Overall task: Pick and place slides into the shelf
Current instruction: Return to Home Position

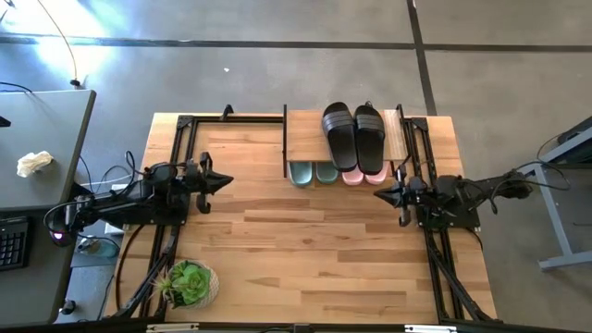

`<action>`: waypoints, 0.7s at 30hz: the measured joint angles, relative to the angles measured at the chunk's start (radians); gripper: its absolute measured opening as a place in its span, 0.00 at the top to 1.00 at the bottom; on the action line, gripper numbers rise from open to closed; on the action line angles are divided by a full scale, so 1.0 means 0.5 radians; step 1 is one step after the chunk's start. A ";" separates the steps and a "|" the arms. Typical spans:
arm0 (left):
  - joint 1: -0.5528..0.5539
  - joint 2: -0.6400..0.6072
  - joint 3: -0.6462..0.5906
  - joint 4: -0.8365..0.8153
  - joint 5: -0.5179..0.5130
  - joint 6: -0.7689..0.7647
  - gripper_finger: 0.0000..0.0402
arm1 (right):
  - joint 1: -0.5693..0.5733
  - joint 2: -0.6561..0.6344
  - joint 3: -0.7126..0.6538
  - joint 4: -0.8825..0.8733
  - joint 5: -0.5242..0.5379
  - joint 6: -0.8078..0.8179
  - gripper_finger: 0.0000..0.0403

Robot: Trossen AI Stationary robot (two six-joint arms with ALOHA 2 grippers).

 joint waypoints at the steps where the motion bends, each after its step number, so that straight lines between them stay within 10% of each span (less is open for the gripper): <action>1: 0.000 0.000 0.000 -0.001 -0.015 0.046 1.00 | 0.000 0.000 0.000 -0.029 0.021 -0.013 1.00; 21: 0.000 0.000 0.002 -0.003 -0.025 0.105 1.00 | -0.002 0.000 0.002 -0.075 0.147 -0.017 1.00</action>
